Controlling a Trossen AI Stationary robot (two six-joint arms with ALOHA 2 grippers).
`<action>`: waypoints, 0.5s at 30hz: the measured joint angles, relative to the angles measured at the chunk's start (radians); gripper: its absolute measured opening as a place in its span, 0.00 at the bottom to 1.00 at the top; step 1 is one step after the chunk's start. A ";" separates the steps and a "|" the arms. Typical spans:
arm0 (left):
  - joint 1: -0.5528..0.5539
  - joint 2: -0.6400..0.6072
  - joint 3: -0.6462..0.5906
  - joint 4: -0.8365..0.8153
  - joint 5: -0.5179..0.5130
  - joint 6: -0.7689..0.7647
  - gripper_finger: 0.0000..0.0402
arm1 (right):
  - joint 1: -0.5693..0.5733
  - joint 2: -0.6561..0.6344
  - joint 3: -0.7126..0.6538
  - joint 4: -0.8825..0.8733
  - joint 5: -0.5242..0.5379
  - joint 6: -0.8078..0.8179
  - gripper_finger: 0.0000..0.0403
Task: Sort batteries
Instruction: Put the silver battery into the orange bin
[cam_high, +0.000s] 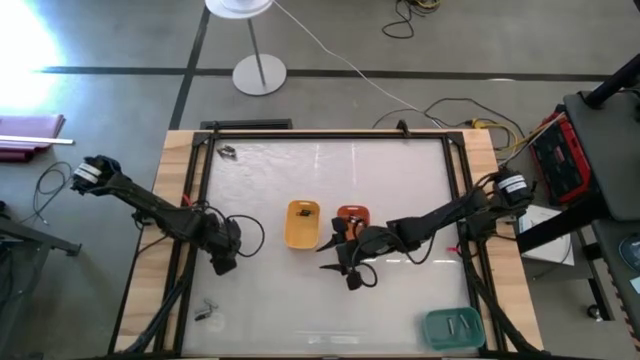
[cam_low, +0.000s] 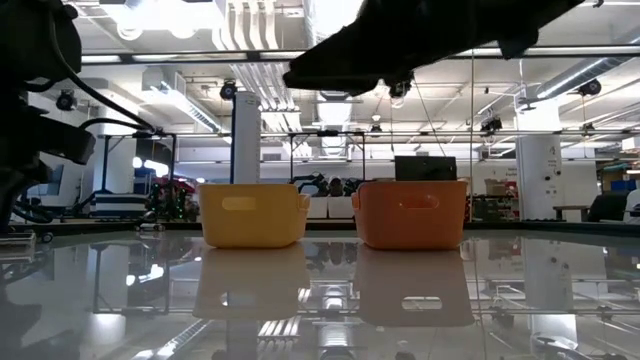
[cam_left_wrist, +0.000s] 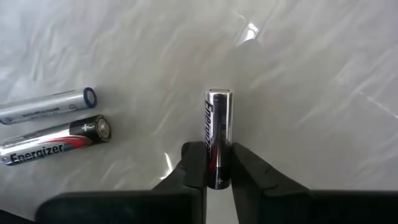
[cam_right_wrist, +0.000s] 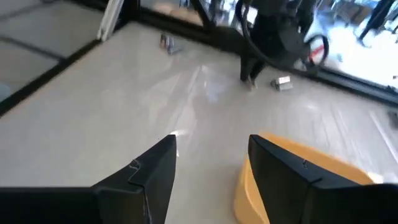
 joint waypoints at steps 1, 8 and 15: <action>-0.002 0.003 0.011 -0.003 -0.006 0.000 0.06 | 0.000 -0.029 0.000 -0.058 0.003 0.000 0.48; -0.034 0.028 0.118 0.149 -0.194 0.021 0.06 | 0.008 -0.194 -0.031 -0.396 0.051 0.066 0.48; -0.038 0.116 0.151 0.726 -0.473 0.270 0.06 | 0.035 -0.233 -0.230 -0.042 0.049 0.159 0.44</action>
